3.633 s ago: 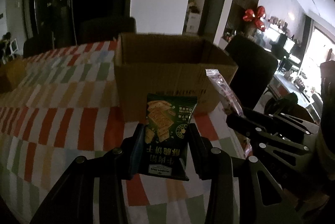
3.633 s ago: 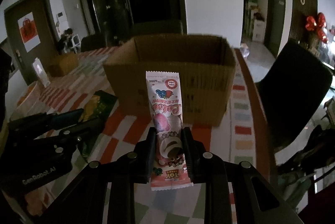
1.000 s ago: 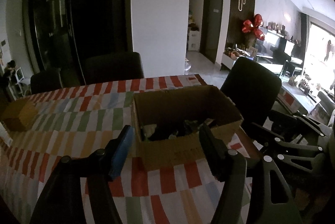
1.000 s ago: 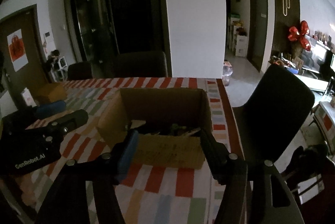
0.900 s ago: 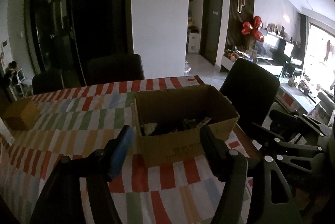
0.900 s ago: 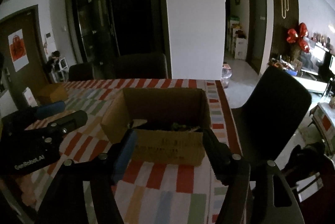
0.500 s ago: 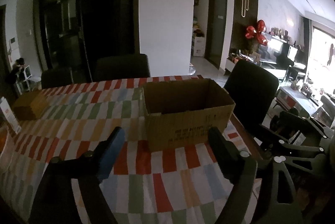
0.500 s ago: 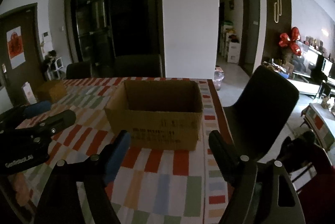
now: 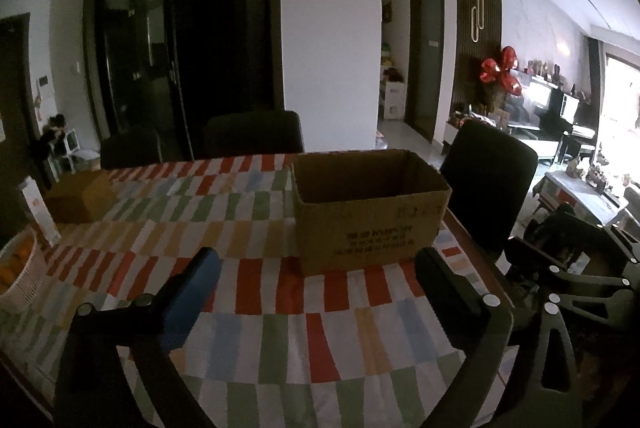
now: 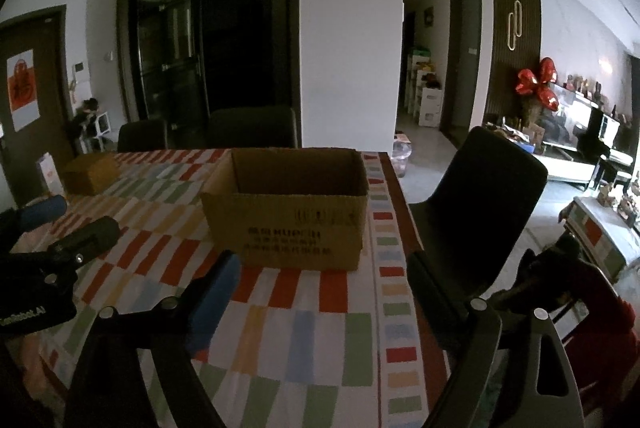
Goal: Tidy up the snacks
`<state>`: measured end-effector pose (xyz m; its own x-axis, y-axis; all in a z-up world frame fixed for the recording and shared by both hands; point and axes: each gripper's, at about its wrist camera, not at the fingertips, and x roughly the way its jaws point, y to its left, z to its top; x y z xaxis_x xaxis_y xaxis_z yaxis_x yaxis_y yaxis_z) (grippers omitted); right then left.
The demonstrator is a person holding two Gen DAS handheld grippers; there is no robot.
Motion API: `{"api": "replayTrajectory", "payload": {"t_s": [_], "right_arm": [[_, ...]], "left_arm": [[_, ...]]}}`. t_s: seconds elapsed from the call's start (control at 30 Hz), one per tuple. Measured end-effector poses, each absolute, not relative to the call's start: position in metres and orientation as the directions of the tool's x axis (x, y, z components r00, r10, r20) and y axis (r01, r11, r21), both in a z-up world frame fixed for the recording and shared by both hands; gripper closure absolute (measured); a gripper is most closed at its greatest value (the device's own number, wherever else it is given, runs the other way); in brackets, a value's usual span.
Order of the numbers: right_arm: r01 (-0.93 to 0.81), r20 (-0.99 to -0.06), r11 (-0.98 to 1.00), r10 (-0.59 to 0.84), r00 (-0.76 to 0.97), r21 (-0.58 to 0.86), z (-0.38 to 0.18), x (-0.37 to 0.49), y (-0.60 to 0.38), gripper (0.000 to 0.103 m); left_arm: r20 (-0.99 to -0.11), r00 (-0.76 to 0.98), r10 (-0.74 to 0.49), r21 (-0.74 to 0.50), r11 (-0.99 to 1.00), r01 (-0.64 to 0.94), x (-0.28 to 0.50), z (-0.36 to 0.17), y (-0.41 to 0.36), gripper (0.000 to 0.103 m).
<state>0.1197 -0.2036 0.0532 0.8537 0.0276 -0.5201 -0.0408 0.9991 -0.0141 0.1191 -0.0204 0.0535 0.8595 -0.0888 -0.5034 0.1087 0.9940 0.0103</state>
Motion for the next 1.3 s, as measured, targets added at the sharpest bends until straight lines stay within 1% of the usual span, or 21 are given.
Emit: {"api": "replayTrajectory", "payload": {"t_s": [0.07,0.5,1.07,1.3], "right_arm": [[-0.042,-0.518,0.999,0.026,0.855,-0.02,0.053,0.117,-0.203,0.017],[-0.041,-0.488,0.999,0.02,0.872,-0.031,0.06,0.102,-0.202,0.017],[-0.043,-0.489,0.999,0.021,0.872,-0.033,0.06,0.101,-0.202,0.017],[-0.04,-0.491,0.999,0.019,0.871,-0.031,0.06,0.102,-0.202,0.017]], "left_arm": [[-0.497,0.863,-0.086,0.012,0.994,0.106,0.115,0.055,-0.02,0.0],[-0.476,0.877,-0.068,0.033,0.995,0.095,0.103,0.06,-0.019,0.0],[-0.461,0.884,-0.076,0.027,0.995,0.1,0.098,0.061,-0.018,0.0],[-0.468,0.881,-0.073,0.025,0.995,0.095,0.098,0.061,-0.018,0.0]]}}
